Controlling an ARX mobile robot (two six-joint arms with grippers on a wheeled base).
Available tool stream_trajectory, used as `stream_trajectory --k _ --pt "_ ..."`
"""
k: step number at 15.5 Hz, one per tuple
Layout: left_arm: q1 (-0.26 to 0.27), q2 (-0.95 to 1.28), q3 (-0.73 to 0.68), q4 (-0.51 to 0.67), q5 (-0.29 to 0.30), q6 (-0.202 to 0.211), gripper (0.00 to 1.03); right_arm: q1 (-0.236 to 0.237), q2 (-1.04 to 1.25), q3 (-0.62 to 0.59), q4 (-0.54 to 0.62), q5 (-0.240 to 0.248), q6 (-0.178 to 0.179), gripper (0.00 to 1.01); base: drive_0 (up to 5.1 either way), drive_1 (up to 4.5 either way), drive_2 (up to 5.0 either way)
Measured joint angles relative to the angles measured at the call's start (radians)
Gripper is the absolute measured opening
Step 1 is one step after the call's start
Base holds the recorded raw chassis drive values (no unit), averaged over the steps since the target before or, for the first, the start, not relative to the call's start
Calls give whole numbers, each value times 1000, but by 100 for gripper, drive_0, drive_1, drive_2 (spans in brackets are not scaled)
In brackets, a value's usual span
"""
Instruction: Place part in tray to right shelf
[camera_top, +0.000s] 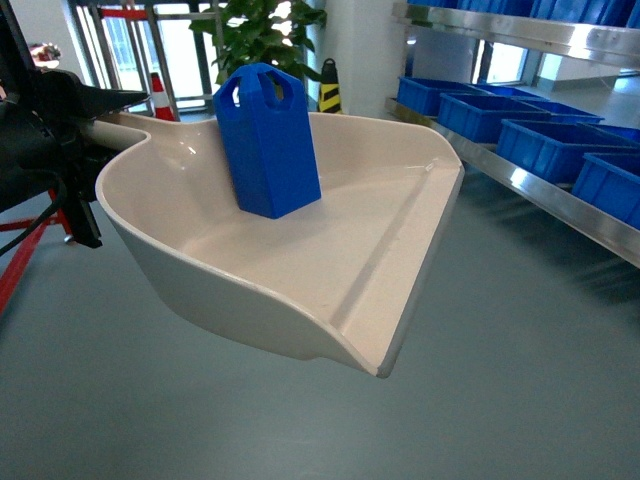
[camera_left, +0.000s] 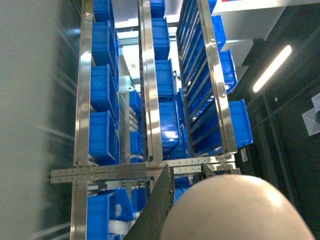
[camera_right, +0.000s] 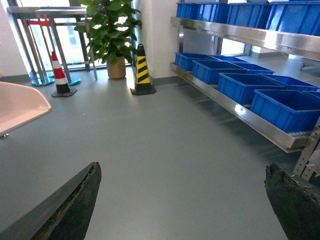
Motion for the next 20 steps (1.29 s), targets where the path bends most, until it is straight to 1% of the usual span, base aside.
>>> stream_trajectory --k 20 --pt "1 0 0 0 0 0 12 0 0 0 0 0 0 98 -158 -158 -158"
